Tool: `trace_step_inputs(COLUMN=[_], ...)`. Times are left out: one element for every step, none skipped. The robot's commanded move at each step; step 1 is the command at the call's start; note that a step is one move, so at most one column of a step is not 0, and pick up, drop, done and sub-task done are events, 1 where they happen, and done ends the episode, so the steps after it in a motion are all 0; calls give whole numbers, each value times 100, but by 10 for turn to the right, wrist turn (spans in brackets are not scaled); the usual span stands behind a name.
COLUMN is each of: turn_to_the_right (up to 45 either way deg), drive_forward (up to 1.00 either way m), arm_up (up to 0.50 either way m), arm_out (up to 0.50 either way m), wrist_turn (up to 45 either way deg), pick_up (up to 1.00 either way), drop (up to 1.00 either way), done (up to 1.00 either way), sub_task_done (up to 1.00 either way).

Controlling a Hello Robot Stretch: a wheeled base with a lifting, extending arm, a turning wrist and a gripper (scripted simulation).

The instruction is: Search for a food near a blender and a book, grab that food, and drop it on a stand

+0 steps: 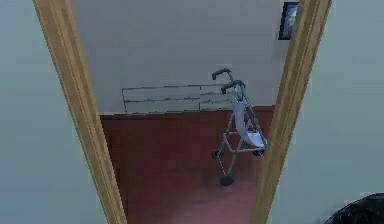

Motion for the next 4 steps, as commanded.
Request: trace_step_inputs(turn_to_the_right=[0, -330, 0, 90], drive_forward=[70, 0, 5, 0], arm_up=[0, 0, 0, 0], arm_out=[0, 0, 0, 0], wrist_turn=[0, 0, 0, 0], pick_up=[0, 0, 0, 0], drop=[0, 0, 0, 0], done=[0, 0, 0, 0], sub_task_done=[0, 0, 0, 0])
